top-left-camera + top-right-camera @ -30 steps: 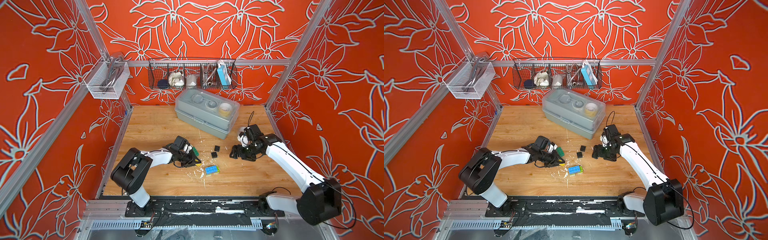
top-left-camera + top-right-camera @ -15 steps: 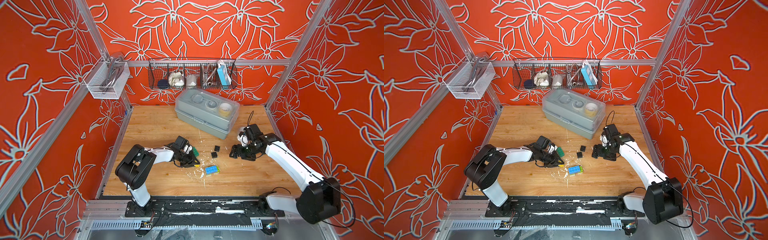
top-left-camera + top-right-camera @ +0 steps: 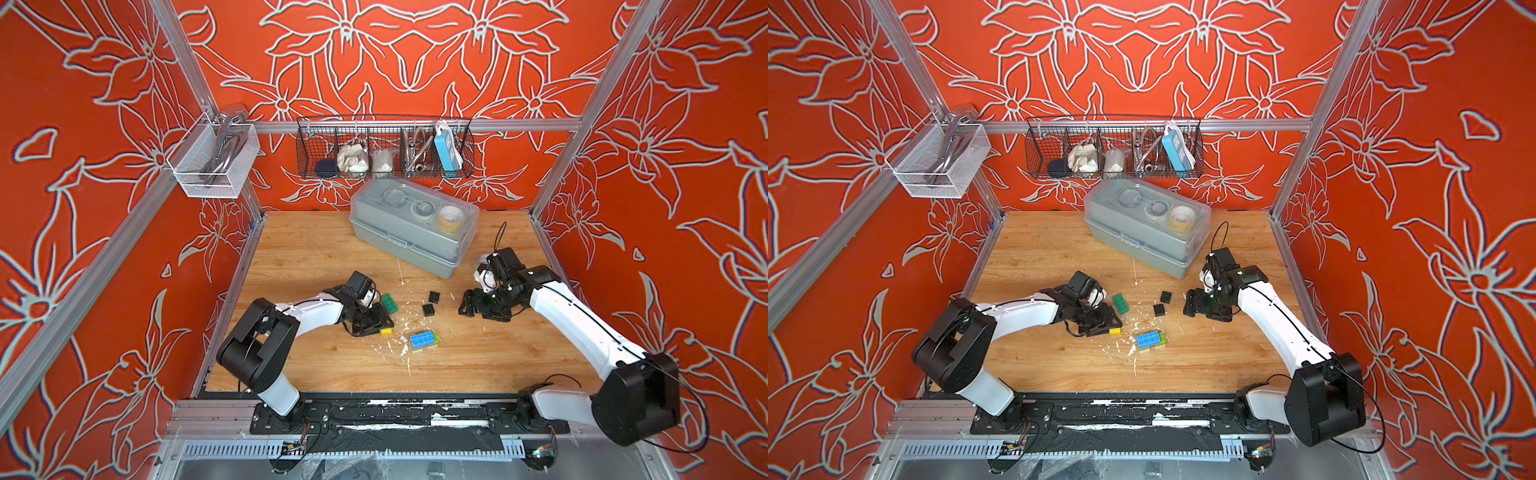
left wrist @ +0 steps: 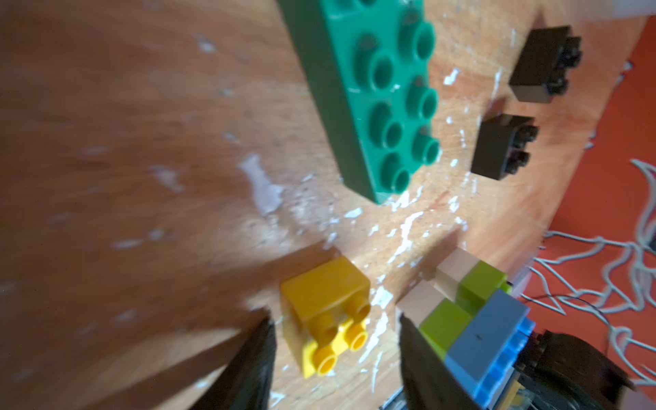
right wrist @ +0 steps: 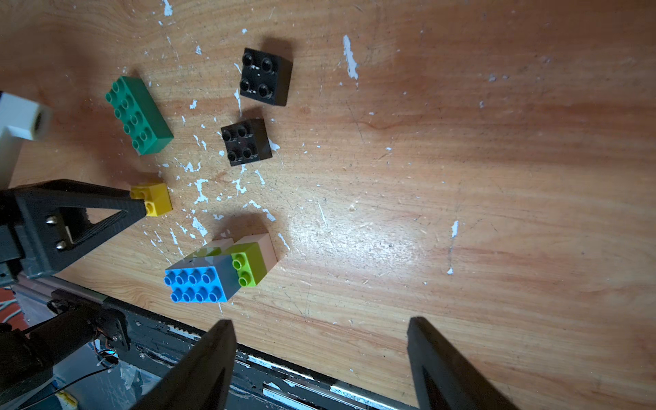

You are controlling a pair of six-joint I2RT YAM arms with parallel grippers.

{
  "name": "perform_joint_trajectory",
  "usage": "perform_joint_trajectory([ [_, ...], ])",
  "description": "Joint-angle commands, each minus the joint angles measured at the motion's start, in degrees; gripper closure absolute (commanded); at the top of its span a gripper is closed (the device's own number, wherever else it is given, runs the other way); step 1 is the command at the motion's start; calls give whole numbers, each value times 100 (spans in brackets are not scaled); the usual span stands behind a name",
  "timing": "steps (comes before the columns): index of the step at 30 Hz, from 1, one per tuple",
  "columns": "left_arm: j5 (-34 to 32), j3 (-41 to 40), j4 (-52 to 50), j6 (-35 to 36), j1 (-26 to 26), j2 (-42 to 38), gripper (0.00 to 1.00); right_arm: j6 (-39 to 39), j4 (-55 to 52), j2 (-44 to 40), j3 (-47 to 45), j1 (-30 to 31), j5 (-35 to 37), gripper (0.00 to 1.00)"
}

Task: Assemble a giraffe with lego
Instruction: Adjust the lego brick at the center of the board, then pick up the lego brick from the center of the board.

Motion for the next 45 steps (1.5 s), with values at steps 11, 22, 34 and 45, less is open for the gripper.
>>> perform_joint_trajectory([
  [11, -1670, 1001, -1729, 167, -507, -110, 25, -14, -77, 105, 262, 90, 90, 14],
  [22, -2276, 2033, -2614, -272, -1079, 956, 31, -130, -152, 37, 382, 235, 286, 5],
  [34, -2351, 2171, -2662, -363, -1128, 1367, 54, -247, -212, -10, 458, 370, 429, 5],
  [45, -2487, 2173, -2688, -310, -1136, 1380, 66, -238, -277, -85, 429, 371, 507, 5],
])
